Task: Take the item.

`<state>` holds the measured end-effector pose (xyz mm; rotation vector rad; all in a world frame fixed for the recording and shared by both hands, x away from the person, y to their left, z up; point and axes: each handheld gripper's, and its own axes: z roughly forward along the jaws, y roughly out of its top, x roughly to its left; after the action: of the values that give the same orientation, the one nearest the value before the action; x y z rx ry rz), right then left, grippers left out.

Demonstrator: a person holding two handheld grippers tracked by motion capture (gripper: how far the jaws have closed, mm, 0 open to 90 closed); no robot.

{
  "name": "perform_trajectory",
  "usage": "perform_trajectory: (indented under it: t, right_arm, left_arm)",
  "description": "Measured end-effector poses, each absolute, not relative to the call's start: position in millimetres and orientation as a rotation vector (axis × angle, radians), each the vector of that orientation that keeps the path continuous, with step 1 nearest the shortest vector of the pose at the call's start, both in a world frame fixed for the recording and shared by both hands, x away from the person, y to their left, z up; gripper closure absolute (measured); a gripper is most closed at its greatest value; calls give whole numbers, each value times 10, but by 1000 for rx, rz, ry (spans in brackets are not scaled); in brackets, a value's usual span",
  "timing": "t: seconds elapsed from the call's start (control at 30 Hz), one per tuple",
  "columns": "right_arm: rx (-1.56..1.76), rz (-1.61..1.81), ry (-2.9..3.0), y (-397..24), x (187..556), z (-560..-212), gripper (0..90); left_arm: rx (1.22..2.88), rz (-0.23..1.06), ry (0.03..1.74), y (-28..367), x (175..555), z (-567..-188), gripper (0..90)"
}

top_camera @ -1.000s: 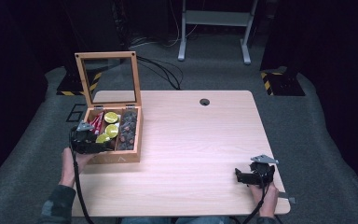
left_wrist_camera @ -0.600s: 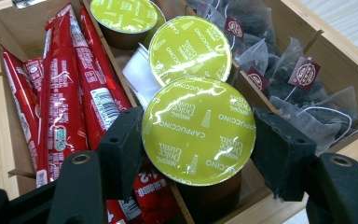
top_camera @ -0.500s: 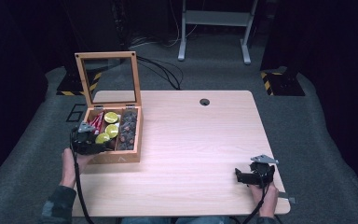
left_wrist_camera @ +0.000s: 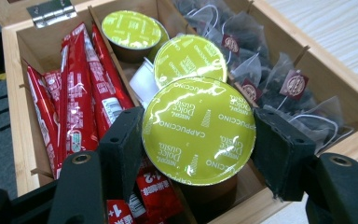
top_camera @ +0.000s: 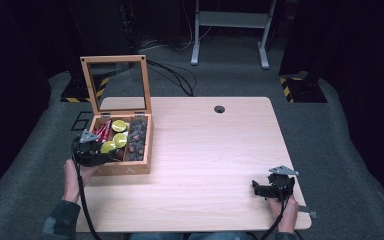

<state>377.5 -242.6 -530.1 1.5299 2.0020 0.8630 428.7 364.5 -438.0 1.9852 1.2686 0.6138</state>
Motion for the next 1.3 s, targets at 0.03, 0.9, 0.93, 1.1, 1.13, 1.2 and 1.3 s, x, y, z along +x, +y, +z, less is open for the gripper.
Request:
perform_trajectory:
  t: [0.03, 0.9, 0.93, 1.1, 1.13, 1.2, 1.3]
  right_arm:
    - [1530, 863, 2002, -2426, 3775, -5301, 4]
    - [1526, 862, 2006, -2428, 3773, -5300, 6]
    - [1528, 863, 2004, -2427, 3774, -5300, 6]
    - [1528, 863, 2004, -2427, 3774, -5300, 6]
    - [1527, 863, 2004, -2427, 3774, -5300, 6]
    - [1526, 862, 2006, -2428, 3773, -5300, 6]
    - [1525, 862, 2006, -2429, 3773, -5300, 6]
  left_arm:
    - [1985, 614, 1269, 3645, 4287, -4380, 378]
    - [1968, 660, 1151, 3437, 4141, -4071, 378]
    - [1963, 663, 1138, 3404, 4130, -4046, 378]
    - [1964, 669, 1107, 3335, 4109, -3988, 378]
    - [1968, 668, 1096, 3308, 4103, -3965, 378]
    - [1965, 673, 1088, 3286, 4100, -3956, 378]
    - [1970, 672, 1070, 3249, 4091, -3927, 378]
